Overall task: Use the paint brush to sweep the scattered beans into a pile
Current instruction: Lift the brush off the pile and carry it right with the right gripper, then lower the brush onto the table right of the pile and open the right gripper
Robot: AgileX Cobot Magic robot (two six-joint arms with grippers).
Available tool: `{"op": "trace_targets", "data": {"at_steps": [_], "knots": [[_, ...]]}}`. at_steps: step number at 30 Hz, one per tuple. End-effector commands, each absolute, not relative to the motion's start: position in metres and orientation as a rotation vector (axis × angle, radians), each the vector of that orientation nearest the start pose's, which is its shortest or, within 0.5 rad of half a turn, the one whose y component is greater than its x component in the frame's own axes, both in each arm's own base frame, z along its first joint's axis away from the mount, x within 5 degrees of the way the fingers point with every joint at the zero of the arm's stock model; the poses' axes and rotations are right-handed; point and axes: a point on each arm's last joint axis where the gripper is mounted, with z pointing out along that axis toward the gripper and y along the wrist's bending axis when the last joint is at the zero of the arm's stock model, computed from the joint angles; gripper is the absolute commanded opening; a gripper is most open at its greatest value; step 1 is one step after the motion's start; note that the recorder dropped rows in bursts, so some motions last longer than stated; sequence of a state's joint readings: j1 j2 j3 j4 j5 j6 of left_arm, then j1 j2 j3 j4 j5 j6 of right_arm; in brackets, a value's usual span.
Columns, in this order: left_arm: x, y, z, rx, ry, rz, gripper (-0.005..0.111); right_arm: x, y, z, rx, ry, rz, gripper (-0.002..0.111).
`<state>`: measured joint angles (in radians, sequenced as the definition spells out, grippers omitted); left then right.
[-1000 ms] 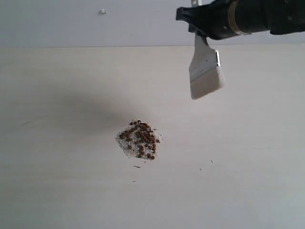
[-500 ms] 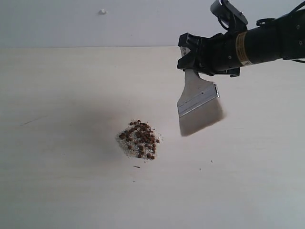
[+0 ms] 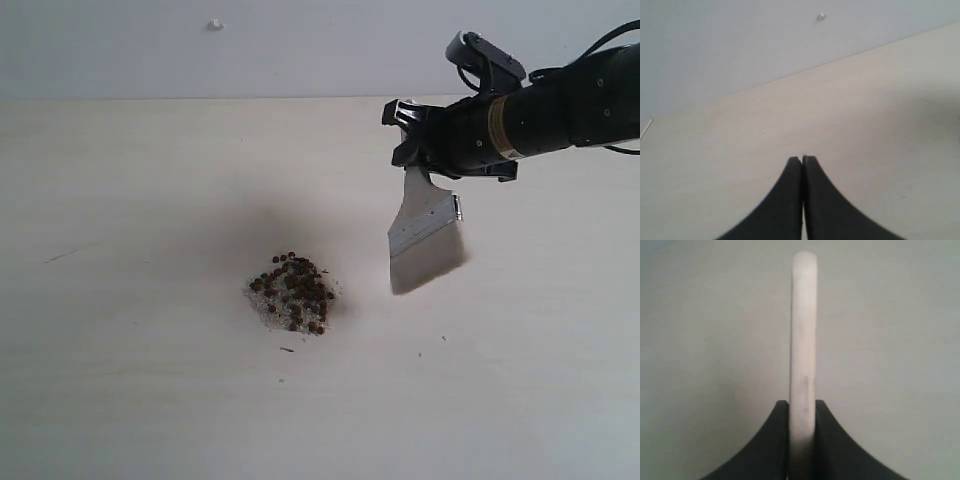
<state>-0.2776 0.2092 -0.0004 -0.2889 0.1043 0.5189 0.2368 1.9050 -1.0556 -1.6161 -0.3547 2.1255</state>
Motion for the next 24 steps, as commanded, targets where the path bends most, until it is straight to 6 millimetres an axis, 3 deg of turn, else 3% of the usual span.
{"op": "trace_targets", "data": {"at_steps": [1, 8, 14, 24], "knots": [[0.068, -0.022, 0.191, 0.464, 1.723, -0.062, 0.0, 0.372, 0.114, 0.153, 0.257, 2.417, 0.766, 0.0], [0.068, -0.022, 0.191, 0.464, 1.723, -0.062, 0.0, 0.372, 0.111, 0.132, 0.254, 2.481, 0.963, 0.0], [0.068, -0.022, 0.191, 0.464, 1.723, -0.062, 0.0, 0.361, 0.124, 0.112, 0.139, 2.564, 1.181, 0.0], [0.068, -0.022, 0.191, 0.464, 1.723, -0.062, 0.0, 0.359, 0.123, 0.094, 0.124, 2.626, 1.149, 0.0]]}}
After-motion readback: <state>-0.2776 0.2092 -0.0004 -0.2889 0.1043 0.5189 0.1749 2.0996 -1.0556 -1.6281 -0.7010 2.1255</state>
